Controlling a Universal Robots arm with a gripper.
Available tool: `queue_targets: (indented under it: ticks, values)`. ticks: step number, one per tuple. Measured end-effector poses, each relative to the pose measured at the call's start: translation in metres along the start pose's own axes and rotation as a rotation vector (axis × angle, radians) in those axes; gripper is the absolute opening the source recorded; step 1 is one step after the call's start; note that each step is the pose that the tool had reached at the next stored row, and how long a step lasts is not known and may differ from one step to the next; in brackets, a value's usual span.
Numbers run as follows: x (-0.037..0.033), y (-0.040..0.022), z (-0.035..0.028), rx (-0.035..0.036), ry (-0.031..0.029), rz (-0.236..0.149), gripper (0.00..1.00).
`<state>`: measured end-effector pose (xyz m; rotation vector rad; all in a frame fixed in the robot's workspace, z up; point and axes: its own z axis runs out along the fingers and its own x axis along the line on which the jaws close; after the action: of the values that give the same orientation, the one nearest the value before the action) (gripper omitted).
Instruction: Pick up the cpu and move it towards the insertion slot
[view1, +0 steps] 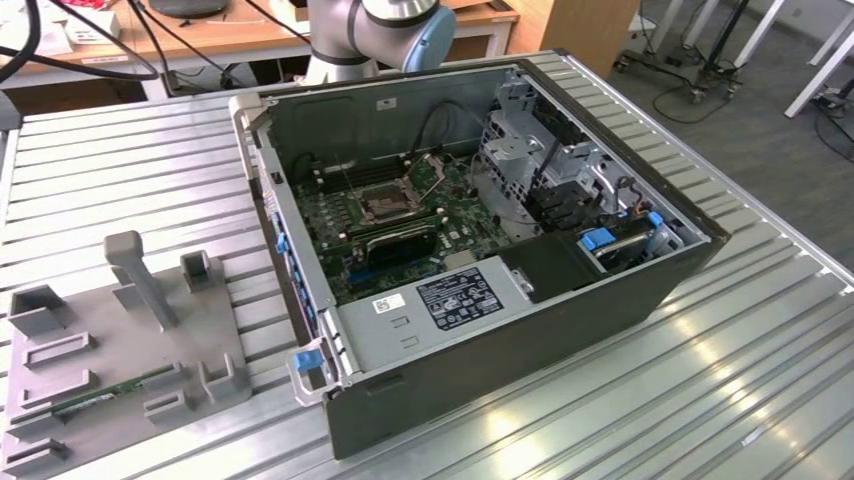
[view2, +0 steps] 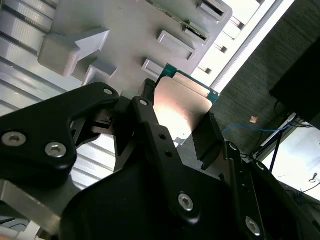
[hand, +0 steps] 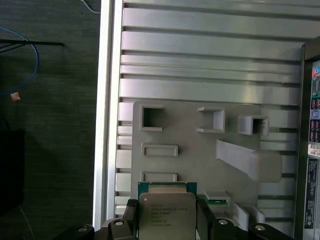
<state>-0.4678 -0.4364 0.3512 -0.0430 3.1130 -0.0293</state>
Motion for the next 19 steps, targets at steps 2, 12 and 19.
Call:
queue_targets:
  ticks: [2, 12, 19]
  values:
    - [-0.0001, 0.0, -0.0023, 0.0001, 0.0, 0.0, 0.55]
    - [-0.0003, -0.0002, -0.0093, 0.0, 0.0, 0.0, 0.55]
    - [-0.0004, -0.0003, -0.0151, 0.0, -0.0001, 0.0, 0.55]
